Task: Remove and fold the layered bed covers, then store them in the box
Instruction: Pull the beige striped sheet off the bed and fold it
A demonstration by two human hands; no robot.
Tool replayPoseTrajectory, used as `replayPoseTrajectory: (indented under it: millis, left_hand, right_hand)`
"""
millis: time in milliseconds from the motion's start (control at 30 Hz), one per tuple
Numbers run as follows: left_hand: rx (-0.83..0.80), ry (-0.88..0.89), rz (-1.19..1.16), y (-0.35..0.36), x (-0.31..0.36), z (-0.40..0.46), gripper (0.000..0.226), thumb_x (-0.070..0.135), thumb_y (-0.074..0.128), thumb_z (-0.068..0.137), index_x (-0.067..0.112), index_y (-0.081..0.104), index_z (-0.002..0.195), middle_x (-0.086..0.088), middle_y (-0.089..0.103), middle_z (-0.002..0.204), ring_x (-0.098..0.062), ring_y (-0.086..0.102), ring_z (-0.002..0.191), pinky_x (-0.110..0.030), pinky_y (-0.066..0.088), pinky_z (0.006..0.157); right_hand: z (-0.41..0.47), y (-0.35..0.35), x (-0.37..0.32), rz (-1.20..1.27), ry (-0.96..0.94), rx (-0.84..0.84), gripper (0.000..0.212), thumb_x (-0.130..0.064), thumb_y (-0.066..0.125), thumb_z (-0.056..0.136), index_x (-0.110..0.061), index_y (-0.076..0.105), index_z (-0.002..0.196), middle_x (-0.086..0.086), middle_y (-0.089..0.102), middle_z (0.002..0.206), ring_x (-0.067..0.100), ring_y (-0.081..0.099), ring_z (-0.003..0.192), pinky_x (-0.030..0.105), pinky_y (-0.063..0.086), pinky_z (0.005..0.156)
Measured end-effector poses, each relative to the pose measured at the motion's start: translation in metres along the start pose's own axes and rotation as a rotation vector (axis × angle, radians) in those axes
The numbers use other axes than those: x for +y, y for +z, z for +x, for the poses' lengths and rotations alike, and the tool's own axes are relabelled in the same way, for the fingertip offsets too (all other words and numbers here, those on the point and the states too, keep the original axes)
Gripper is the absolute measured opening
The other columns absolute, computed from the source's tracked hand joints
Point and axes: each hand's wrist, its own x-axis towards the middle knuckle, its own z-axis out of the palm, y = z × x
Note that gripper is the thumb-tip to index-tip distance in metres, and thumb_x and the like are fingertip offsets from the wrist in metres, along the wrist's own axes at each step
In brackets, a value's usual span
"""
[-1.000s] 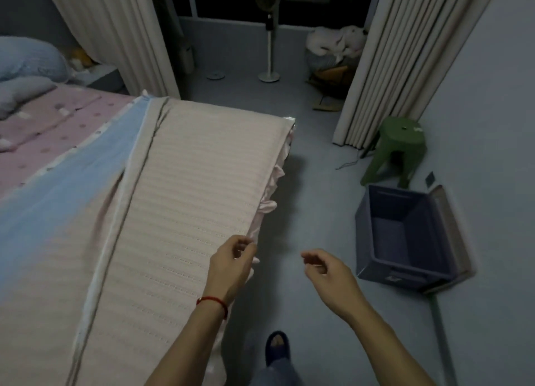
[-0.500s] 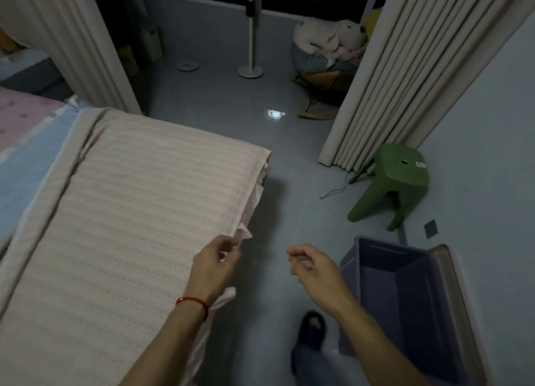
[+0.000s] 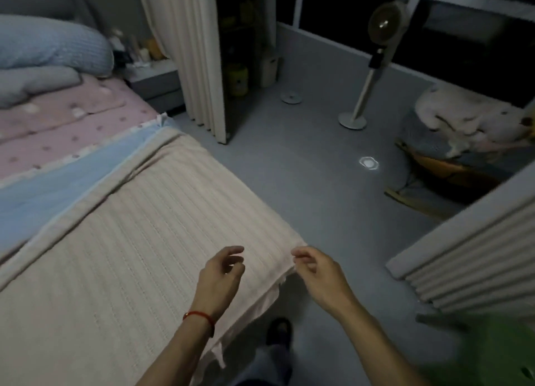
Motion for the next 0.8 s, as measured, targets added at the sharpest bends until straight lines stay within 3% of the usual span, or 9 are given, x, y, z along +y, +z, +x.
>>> replayPoseTrajectory:
  millis: [100, 167, 233, 333, 400, 533, 700, 800]
  left_hand:
    - [0.073, -0.032, -0.09, 0.045, 0.014, 0.07, 0.039, 0.013, 0.055, 0.096, 0.037, 0.062, 0.126, 0.012, 0.069, 0.111, -0.005, 0.064, 0.104, -0.021, 0.053, 0.078]
    - [0.126, -0.073, -0.129, 0.076, 0.025, 0.123, 0.035, 0.013, 0.055, 0.097, 0.034, 0.064, 0.123, 0.009, 0.071, 0.109, -0.008, 0.066, 0.101, -0.025, 0.056, 0.081]
    - [0.171, -0.121, -0.096, 0.1, 0.034, 0.166, 0.029, 0.014, 0.056, 0.096, 0.031, 0.066, 0.118, 0.004, 0.072, 0.104, -0.01, 0.068, 0.091, -0.022, 0.056, 0.074]
    - [0.213, -0.193, -0.018, 0.132, 0.05, 0.222, 0.027, 0.017, 0.059, 0.095, 0.032, 0.064, 0.117, 0.004, 0.071, 0.102, -0.011, 0.068, 0.089, -0.017, 0.052, 0.066]
    - [0.231, -0.222, 0.05, 0.142, 0.067, 0.251, 0.032, 0.024, 0.06, 0.094, 0.032, 0.062, 0.125, 0.006, 0.068, 0.108, -0.014, 0.066, 0.098, -0.023, 0.052, 0.076]
    - [0.306, -0.254, 0.188, 0.157, 0.098, 0.307, 0.042, 0.03, 0.061, 0.094, 0.029, 0.058, 0.136, 0.004, 0.06, 0.127, -0.017, 0.058, 0.117, -0.037, 0.049, 0.101]
    - [0.541, -0.423, 0.14, 0.182, 0.139, 0.374, 0.044, 0.03, 0.06, 0.094, 0.027, 0.055, 0.138, -0.004, 0.06, 0.135, -0.019, 0.057, 0.12, -0.036, 0.049, 0.101]
    - [0.656, -0.497, 0.031, 0.204, 0.177, 0.408, 0.046, 0.029, 0.061, 0.094, 0.027, 0.054, 0.139, -0.005, 0.059, 0.137, -0.015, 0.055, 0.109, -0.035, 0.05, 0.097]
  right_hand:
    - [0.092, -0.046, 0.0, -0.092, -0.062, -0.087, 0.032, -0.019, 0.058, 0.099, -0.035, 0.058, 0.127, -0.012, 0.065, 0.116, 0.002, 0.063, 0.103, 0.02, 0.055, 0.088]
    - [0.156, -0.078, 0.0, -0.147, -0.083, -0.099, 0.046, -0.019, 0.057, 0.099, -0.037, 0.047, 0.14, -0.009, 0.063, 0.117, 0.001, 0.063, 0.1, 0.017, 0.051, 0.086]
    - [0.203, -0.102, -0.001, -0.164, -0.074, -0.102, 0.052, -0.019, 0.056, 0.099, -0.038, 0.042, 0.146, -0.008, 0.062, 0.123, 0.001, 0.062, 0.101, 0.012, 0.046, 0.085]
    - [0.27, -0.138, 0.001, -0.23, -0.097, -0.231, 0.055, -0.022, 0.056, 0.1, -0.034, 0.04, 0.151, -0.015, 0.049, 0.145, 0.002, 0.049, 0.129, 0.018, 0.038, 0.106]
    - [0.312, -0.155, -0.002, -0.269, -0.117, -0.33, 0.055, -0.025, 0.056, 0.101, -0.034, 0.038, 0.153, -0.021, 0.04, 0.148, -0.003, 0.035, 0.136, 0.018, 0.027, 0.113]
    - [0.408, -0.173, -0.007, -0.291, -0.177, -0.5, 0.055, -0.023, 0.054, 0.103, -0.033, 0.037, 0.154, -0.022, 0.033, 0.15, -0.002, 0.03, 0.14, 0.014, 0.02, 0.113]
    - [0.521, -0.199, -0.026, -0.298, -0.346, -0.694, 0.052, -0.023, 0.054, 0.103, -0.04, 0.038, 0.149, -0.026, 0.032, 0.146, -0.003, 0.031, 0.139, 0.013, 0.021, 0.113]
    - [0.575, -0.232, -0.047, -0.362, -0.409, -0.777, 0.051, -0.024, 0.056, 0.1, -0.042, 0.044, 0.146, -0.024, 0.041, 0.146, 0.002, 0.036, 0.143, 0.015, 0.026, 0.112]
